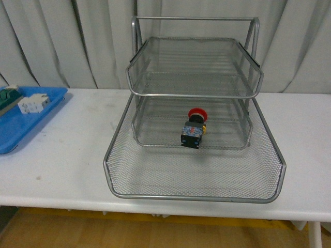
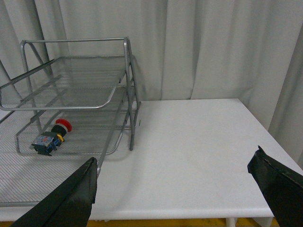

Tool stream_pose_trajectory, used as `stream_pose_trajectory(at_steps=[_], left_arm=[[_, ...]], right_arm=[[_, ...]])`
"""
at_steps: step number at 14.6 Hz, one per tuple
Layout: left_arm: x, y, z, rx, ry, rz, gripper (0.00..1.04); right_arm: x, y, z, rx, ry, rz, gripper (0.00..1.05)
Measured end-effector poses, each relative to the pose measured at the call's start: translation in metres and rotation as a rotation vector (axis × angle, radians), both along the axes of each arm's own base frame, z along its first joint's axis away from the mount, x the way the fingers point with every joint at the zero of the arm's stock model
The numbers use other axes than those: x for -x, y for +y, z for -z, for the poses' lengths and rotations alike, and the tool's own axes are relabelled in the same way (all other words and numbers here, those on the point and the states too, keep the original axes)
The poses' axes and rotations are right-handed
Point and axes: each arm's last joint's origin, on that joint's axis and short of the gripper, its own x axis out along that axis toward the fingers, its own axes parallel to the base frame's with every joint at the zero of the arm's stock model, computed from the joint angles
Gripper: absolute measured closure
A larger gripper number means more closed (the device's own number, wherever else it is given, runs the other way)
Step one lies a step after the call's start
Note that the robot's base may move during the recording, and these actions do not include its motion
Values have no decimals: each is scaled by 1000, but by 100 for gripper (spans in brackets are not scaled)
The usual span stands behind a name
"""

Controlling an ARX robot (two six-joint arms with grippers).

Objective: Place button on rack with both arms

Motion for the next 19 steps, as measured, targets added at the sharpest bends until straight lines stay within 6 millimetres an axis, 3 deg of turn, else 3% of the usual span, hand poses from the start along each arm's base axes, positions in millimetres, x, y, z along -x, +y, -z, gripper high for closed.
stream_pose_trajectory(at_steps=[2, 4, 5, 6, 8, 10, 12, 15, 16, 19], left_arm=[[0, 0, 0, 0, 0, 0, 49], [0, 0, 0, 0, 0, 0, 24], [0, 0, 0, 0, 0, 0, 11], [0, 0, 0, 0, 0, 0, 6], [0, 0, 0, 0, 0, 0, 7], [0, 0, 0, 0, 0, 0, 7], [0, 0, 0, 0, 0, 0, 7], [0, 0, 0, 0, 0, 0, 7], [0, 0, 0, 0, 0, 0, 7], [0, 0, 0, 0, 0, 0, 7]], right_arm=[[-3, -1, -6, -19, -47, 59, 6], [-37, -4, -37, -58, -99, 82, 6], [-63, 3, -55, -92, -115, 5, 6], [-102, 14, -70, -140, -48, -48, 6], [-165, 44, -52, -197, 274, -119, 12], [-196, 79, -37, -170, 494, -187, 36], [-196, 110, -50, -126, 555, -277, 60], [-181, 134, -39, -75, 707, -336, 94], [-143, 158, 24, -33, 934, -351, 103], [-142, 161, 31, -32, 946, -353, 103]])
